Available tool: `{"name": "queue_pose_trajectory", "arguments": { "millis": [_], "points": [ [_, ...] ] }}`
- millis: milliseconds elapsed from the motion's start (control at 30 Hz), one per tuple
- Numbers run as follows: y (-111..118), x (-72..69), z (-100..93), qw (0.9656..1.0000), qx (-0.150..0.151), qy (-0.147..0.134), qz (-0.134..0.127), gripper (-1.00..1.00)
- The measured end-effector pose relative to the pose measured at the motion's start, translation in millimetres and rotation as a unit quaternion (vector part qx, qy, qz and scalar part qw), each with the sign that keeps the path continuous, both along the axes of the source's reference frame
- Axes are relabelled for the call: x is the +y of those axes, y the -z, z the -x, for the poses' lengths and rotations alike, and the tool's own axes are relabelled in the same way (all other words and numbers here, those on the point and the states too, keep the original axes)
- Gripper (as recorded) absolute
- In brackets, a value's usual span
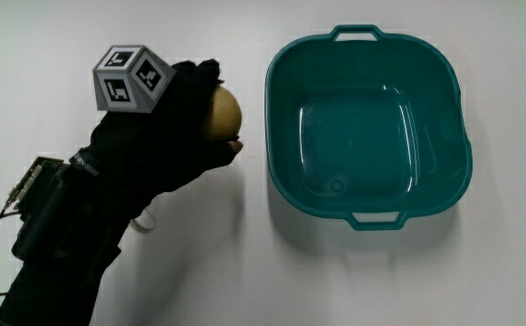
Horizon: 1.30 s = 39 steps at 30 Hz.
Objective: Place pear on desk
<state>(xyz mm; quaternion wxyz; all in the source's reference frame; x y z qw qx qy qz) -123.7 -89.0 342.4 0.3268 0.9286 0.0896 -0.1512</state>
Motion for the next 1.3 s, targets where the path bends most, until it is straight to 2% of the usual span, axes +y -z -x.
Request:
{"name": "queue_pose_trajectory", "arguments": {
  "millis": [33, 167, 467, 500, 567, 600, 633, 767, 800, 933, 1267, 1300],
  "points": [
    [-3.8, 0.7, 2.1, 0.9999, -0.006, 0.006, 0.015, 0.0],
    [-25.9, 2.9, 12.4, 0.9991, -0.021, 0.017, 0.033, 0.0],
    [-70.0, 5.6, 23.8, 0.9978, -0.03, 0.027, 0.052, 0.0],
    [-71.2, 6.2, 24.0, 0.9973, -0.032, 0.028, 0.06, 0.0],
    [-77.7, 6.4, 25.9, 0.9975, -0.029, 0.026, 0.059, 0.0],
    [-76.5, 7.3, 26.7, 0.9972, -0.023, 0.035, 0.061, 0.0],
    [-79.1, 7.0, 27.2, 0.9975, -0.026, 0.029, 0.059, 0.0],
    [-81.0, 7.4, 30.0, 0.9966, -0.018, 0.036, 0.071, 0.0],
    [-85.1, 7.3, 32.3, 0.9969, -0.008, 0.035, 0.07, 0.0],
    [-83.6, 7.6, 35.3, 0.9965, -0.005, 0.043, 0.072, 0.0],
    [-79.7, 8.6, 40.4, 0.9938, -0.013, 0.043, 0.102, -0.62],
    [-76.9, 9.6, 40.8, 0.9943, -0.017, 0.042, 0.096, -0.69]
  ]
}}
